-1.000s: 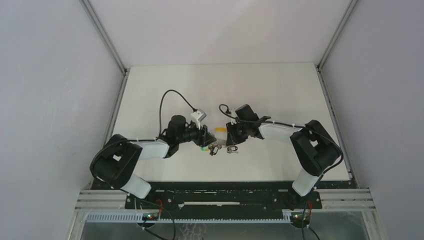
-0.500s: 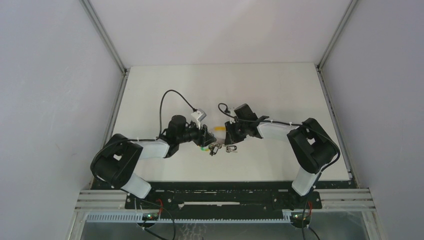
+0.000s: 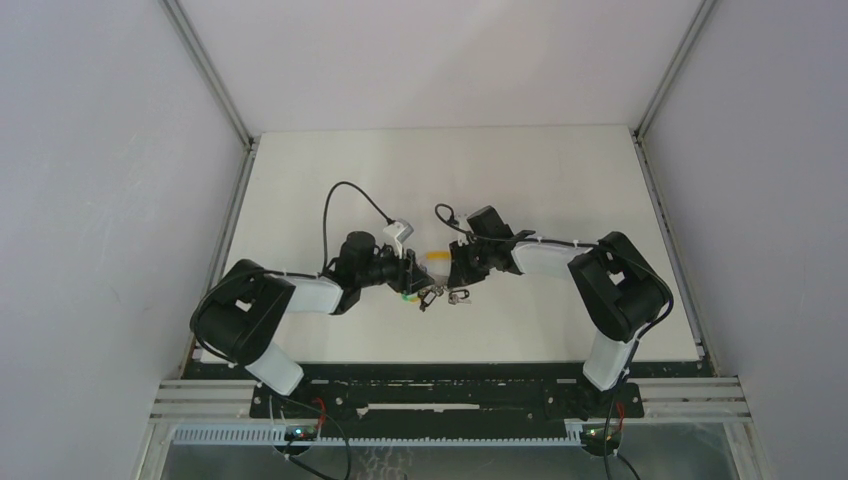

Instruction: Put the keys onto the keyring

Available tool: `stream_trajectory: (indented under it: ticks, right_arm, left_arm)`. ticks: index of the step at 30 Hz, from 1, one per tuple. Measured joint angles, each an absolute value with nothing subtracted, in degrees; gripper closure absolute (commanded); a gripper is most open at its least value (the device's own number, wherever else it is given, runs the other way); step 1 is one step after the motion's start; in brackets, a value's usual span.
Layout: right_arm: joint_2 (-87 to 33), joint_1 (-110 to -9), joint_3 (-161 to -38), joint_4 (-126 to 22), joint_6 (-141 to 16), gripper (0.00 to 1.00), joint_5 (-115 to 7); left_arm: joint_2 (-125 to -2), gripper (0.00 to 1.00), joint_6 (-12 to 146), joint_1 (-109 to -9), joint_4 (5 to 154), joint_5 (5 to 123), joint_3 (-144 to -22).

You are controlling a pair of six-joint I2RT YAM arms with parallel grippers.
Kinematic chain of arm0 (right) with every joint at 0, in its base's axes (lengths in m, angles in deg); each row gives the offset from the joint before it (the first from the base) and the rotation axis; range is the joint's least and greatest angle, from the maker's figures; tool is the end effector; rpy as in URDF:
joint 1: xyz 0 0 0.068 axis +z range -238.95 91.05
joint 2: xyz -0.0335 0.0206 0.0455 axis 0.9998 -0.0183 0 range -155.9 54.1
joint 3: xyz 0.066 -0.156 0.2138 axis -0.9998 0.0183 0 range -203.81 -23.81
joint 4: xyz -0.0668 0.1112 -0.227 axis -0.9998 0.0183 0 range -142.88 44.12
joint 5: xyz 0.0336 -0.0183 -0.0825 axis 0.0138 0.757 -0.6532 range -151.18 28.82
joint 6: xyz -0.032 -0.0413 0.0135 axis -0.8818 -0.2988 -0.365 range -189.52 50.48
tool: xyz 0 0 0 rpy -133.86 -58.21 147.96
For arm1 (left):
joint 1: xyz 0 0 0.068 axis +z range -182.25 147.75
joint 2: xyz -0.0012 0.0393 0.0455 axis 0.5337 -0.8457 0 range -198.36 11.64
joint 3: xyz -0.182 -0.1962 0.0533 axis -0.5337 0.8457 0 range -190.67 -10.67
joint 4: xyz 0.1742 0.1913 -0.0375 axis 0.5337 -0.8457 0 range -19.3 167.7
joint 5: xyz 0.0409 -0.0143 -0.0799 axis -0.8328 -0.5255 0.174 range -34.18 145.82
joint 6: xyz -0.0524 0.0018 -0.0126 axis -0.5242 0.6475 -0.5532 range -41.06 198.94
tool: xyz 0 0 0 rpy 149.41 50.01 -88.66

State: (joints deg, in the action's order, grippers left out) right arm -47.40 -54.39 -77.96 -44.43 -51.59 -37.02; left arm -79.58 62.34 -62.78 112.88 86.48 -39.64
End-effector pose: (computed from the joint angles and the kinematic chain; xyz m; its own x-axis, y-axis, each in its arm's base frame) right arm 0.2739 0.2063 0.1445 -0.8657 -0.2552 -0.4307 -0.4631 0.7351 0.4952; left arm 0.2371 -0.1608 0.1409 -0.6124 0.0759 -0.7869 0.6815 0.5552 -0.4768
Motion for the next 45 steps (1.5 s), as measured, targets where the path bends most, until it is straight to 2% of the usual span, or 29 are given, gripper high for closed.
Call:
stream_trajectory:
  ticks: [2, 9, 20, 31, 35, 45]
  right_arm:
    - [-47.35, -54.50, -77.96, -44.08, -52.04, 1.00, -36.82]
    - [-44.25, -55.48, -78.18, -40.52, -57.09, 1.00, -35.36]
    - [-37.58, -55.48, -84.74, -29.54, -77.77, 1.00, -31.23]
    - [-34.87, -54.39, -89.28, -21.26, -91.76, 1.00, -27.82]
    - [-34.87, -54.25, -89.79, -19.84, -93.90, 1.00, -27.49]
    - [-35.57, -54.25, -89.87, -18.51, -96.92, 1.00, -26.13]
  left_arm:
    - [-79.58, 0.51, 62.36, -62.78, 113.19, 86.48, -39.64]
    - [-77.98, 0.50, 63.48, -62.78, 113.19, 86.81, -39.64]
    - [-68.14, 0.46, 73.55, -62.78, 114.74, 92.69, -39.49]
    - [-68.32, 0.42, 82.25, -62.82, 116.31, 100.16, -39.38]
    - [-72.12, 0.44, 82.36, -63.24, 119.83, 101.80, -39.38]
    - [-81.98, 0.57, 77.73, -64.04, 138.72, 104.84, -39.23]
